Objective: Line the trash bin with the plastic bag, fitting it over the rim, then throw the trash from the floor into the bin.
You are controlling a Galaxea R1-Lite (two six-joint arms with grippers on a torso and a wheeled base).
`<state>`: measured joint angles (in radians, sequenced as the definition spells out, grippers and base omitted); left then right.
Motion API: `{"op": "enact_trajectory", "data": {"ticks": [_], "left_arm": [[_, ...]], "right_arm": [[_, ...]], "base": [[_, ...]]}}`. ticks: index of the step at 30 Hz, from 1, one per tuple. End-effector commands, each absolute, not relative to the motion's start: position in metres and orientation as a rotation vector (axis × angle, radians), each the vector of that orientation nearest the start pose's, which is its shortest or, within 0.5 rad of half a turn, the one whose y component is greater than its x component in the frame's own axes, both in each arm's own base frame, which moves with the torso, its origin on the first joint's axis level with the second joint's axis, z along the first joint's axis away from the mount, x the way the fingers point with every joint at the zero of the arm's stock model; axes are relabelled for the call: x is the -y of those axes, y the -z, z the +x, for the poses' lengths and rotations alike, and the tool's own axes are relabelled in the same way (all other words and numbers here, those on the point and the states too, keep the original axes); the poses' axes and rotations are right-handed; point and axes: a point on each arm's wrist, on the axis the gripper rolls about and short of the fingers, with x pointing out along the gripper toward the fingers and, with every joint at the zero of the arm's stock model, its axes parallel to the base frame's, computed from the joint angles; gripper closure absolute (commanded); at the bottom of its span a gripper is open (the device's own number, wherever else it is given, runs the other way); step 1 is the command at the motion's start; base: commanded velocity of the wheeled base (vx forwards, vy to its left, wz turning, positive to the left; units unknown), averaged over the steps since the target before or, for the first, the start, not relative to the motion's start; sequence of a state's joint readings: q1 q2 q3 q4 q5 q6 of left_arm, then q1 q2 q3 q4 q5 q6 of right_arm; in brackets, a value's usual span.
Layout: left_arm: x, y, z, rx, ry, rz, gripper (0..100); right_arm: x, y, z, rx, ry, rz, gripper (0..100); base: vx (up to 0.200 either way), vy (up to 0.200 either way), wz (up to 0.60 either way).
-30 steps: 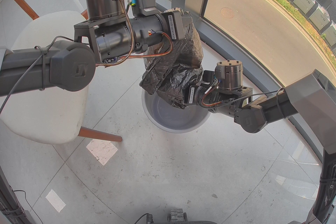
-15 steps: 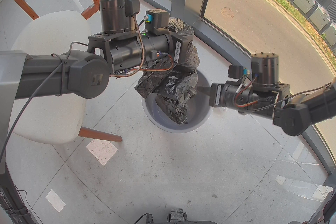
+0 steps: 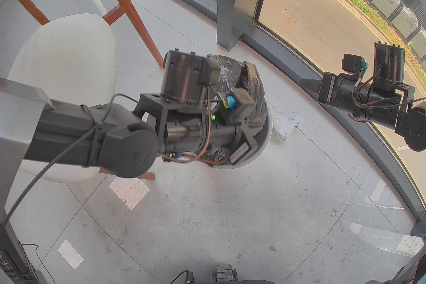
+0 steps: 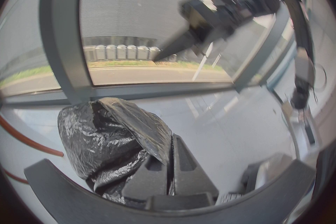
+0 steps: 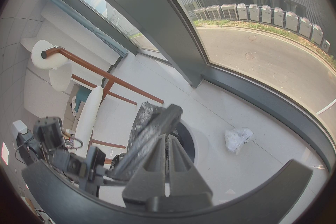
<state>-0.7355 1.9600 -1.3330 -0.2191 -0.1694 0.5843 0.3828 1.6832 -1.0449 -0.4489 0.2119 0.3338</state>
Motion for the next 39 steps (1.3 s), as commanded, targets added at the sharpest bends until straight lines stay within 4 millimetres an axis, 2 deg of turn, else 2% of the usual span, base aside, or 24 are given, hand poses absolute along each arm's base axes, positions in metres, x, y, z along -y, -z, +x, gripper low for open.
{"op": "enact_trajectory", "data": {"ticks": [1,4,9,10,16,23,24,26,29,32,39], "left_arm": [[0.255,-0.175,0.261,-0.180,1.073,0.835,100],[0.245,-0.166,0.249,-0.188,1.098,0.909,100],[0.231,-0.146,0.235,-0.237,1.119,1.007,100],[0.228,-0.145,0.234,-0.242,1.117,1.015,100],[0.209,-0.147,0.236,-0.280,1.032,1.035,100],[0.202,-0.148,0.242,-0.303,0.943,1.068,100],[0.200,-0.149,0.246,-0.305,0.915,1.063,100],[0.197,-0.150,0.249,-0.307,0.903,1.056,100],[0.196,-0.151,0.251,-0.311,0.897,1.042,100],[0.196,-0.150,0.250,-0.329,0.892,1.007,100],[0.204,-0.154,0.245,-0.389,0.923,0.770,100]], "right_arm": [[-0.136,-0.236,0.291,-0.290,-0.594,0.304,100],[-0.146,-0.230,0.292,-0.311,-0.610,0.296,100],[-0.148,-0.215,0.293,-0.373,-0.583,0.282,100],[-0.146,-0.212,0.293,-0.385,-0.571,0.279,0],[-0.144,-0.201,0.285,-0.480,-0.528,0.318,0],[-0.137,-0.210,0.270,-0.548,-0.472,0.399,0],[-0.131,-0.214,0.259,-0.594,-0.462,0.397,0],[-0.128,-0.212,0.249,-0.654,-0.453,0.400,0],[-0.136,-0.202,0.241,-0.733,-0.459,0.443,0],[-0.142,-0.199,0.243,-0.746,-0.455,0.497,0],[-0.178,-0.191,0.248,-0.747,-0.523,0.630,0]], "base": [[0.000,0.000,0.00],[0.000,0.000,0.00],[0.000,0.000,0.00],[0.000,0.000,0.00],[0.000,0.000,0.00],[0.000,0.000,0.00],[0.000,0.000,0.00],[0.000,0.000,0.00],[0.000,0.000,0.00],[0.000,0.000,0.00],[0.000,0.000,0.00]]}}
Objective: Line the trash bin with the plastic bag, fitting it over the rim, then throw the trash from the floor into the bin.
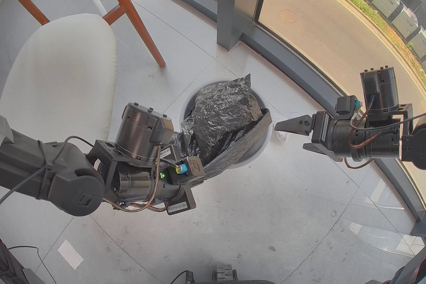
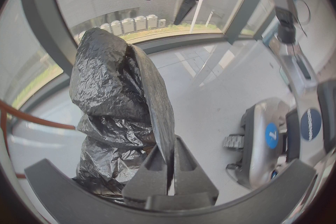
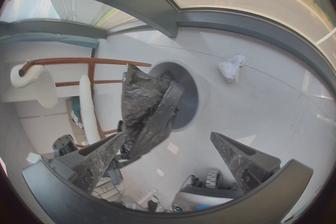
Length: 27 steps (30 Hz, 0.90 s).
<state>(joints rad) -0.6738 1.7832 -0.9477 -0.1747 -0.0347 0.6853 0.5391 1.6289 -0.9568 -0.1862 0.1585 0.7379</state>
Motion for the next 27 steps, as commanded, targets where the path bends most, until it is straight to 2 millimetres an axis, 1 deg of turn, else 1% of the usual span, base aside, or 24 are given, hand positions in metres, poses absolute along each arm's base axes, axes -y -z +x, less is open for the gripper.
{"op": "enact_trajectory", "data": {"ticks": [1,3,6,14,19,20,22,27], "left_arm": [[0.204,-0.155,0.244,-0.391,0.944,0.744,100],[0.203,-0.158,0.243,-0.382,0.988,0.704,100],[0.203,-0.158,0.241,-0.382,1.013,0.693,100],[0.204,-0.157,0.240,-0.376,1.035,0.689,100],[0.204,-0.157,0.240,-0.374,1.035,0.690,100],[0.204,-0.157,0.240,-0.372,1.037,0.693,100],[0.204,-0.157,0.240,-0.371,1.036,0.695,100],[0.204,-0.156,0.240,-0.374,1.038,0.699,100]], "right_arm": [[-0.184,-0.188,0.249,-0.751,-0.534,0.633,0],[-0.192,-0.178,0.254,-0.762,-0.539,0.630,0],[-0.197,-0.170,0.260,-0.771,-0.538,0.624,0],[-0.211,-0.158,0.275,-0.741,-0.547,0.628,0],[-0.215,-0.167,0.280,-0.699,-0.570,0.644,0],[-0.217,-0.172,0.282,-0.682,-0.582,0.651,0],[-0.218,-0.174,0.282,-0.677,-0.586,0.653,0],[-0.225,-0.180,0.277,-0.635,-0.634,0.663,0]], "base": [[0.000,0.000,0.00],[0.000,0.000,0.00],[0.000,0.000,0.00],[0.000,0.000,0.00],[0.000,0.000,0.00],[0.000,0.000,0.00],[0.000,0.000,0.00],[0.000,0.000,0.00]]}}
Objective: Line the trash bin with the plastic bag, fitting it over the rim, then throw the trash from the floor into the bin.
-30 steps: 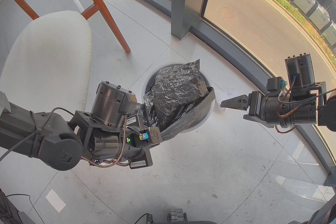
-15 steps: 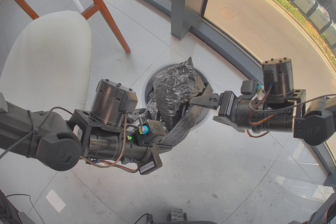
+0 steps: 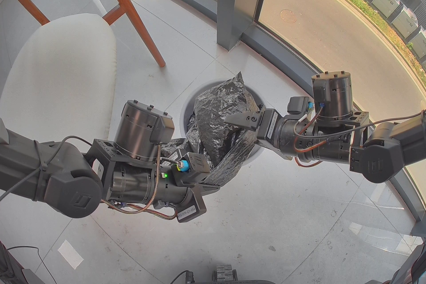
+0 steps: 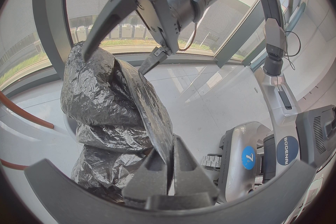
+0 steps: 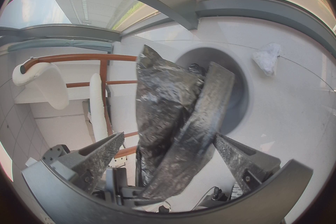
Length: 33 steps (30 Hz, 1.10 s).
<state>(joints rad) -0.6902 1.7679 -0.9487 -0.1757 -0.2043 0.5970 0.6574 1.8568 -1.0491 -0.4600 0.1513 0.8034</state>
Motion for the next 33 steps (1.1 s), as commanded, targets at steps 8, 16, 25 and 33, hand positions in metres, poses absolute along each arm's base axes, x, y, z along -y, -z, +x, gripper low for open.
{"op": "enact_trajectory", "data": {"ticks": [8,16,25,33], "left_arm": [[0.205,-0.158,0.241,-0.363,1.036,0.693,100],[0.206,-0.163,0.243,-0.315,1.030,0.677,100],[0.209,-0.165,0.245,-0.269,1.023,0.623,100],[0.210,-0.169,0.251,-0.188,0.957,0.567,0]], "right_arm": [[-0.231,-0.181,0.272,-0.622,-0.666,0.670,100],[-0.230,-0.181,0.271,-0.642,-0.648,0.724,100],[-0.219,-0.198,0.260,-0.607,-0.653,0.736,100],[-0.215,-0.207,0.263,-0.567,-0.659,0.747,100]], "base": [[0.000,0.000,0.00],[0.000,0.000,0.00],[0.000,0.000,0.00],[0.000,0.000,0.00]]}}
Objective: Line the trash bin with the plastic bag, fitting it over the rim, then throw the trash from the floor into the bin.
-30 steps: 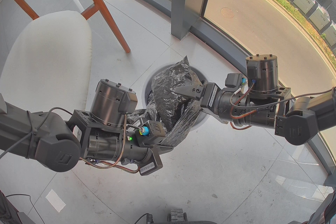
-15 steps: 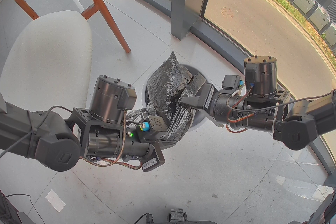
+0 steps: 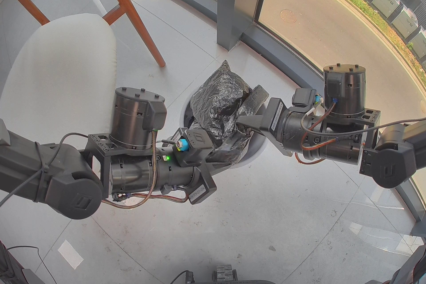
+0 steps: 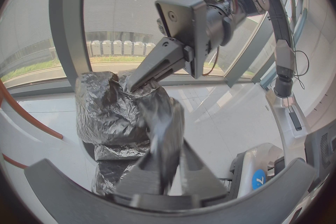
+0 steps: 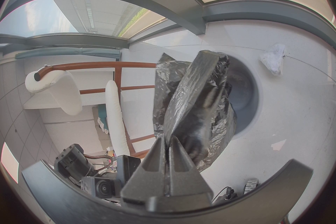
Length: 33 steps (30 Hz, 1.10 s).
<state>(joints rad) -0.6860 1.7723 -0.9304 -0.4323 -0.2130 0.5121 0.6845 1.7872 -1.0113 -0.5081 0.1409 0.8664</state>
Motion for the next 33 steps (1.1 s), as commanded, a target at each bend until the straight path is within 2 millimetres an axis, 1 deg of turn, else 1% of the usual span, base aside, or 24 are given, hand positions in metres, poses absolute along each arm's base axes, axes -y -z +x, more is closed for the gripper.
{"op": "enact_trajectory", "data": {"ticks": [1,9,11,13,16,20,24,26,27,29,33], "left_arm": [[0.210,-0.169,0.251,-0.192,0.954,0.562,0],[0.208,-0.178,0.251,-0.180,0.910,0.504,0],[0.207,-0.185,0.249,-0.165,0.862,0.507,0],[0.207,-0.187,0.249,-0.165,0.828,0.506,0],[0.216,-0.185,0.245,-0.185,0.811,0.489,0],[0.216,-0.184,0.247,-0.187,0.795,0.488,0],[0.223,-0.172,0.258,-0.221,0.776,0.498,0],[0.224,-0.172,0.260,-0.220,0.773,0.498,0],[0.224,-0.170,0.266,-0.210,0.761,0.494,100],[0.223,-0.168,0.273,-0.196,0.743,0.484,100],[0.222,-0.164,0.276,-0.202,0.738,0.485,100]], "right_arm": [[-0.216,-0.208,0.263,-0.562,-0.662,0.750,100],[-0.221,-0.217,0.270,-0.531,-0.676,0.760,100],[-0.223,-0.219,0.271,-0.530,-0.678,0.760,100],[-0.225,-0.220,0.272,-0.528,-0.681,0.760,100],[-0.229,-0.221,0.273,-0.510,-0.662,0.760,100],[-0.229,-0.220,0.274,-0.507,-0.649,0.761,100],[-0.229,-0.222,0.272,-0.504,-0.652,0.763,100],[-0.229,-0.222,0.272,-0.504,-0.652,0.763,100],[-0.228,-0.223,0.272,-0.501,-0.654,0.764,100],[-0.228,-0.222,0.272,-0.503,-0.653,0.765,100],[-0.228,-0.223,0.271,-0.503,-0.653,0.765,100]], "base": [[0.000,0.000,0.00],[0.000,0.000,0.00],[0.000,0.000,0.00],[0.000,0.000,0.00],[0.000,0.000,0.00],[0.000,0.000,0.00],[0.000,0.000,0.00],[0.000,0.000,0.00],[0.000,0.000,0.00],[0.000,0.000,0.00],[0.000,0.000,0.00]]}}
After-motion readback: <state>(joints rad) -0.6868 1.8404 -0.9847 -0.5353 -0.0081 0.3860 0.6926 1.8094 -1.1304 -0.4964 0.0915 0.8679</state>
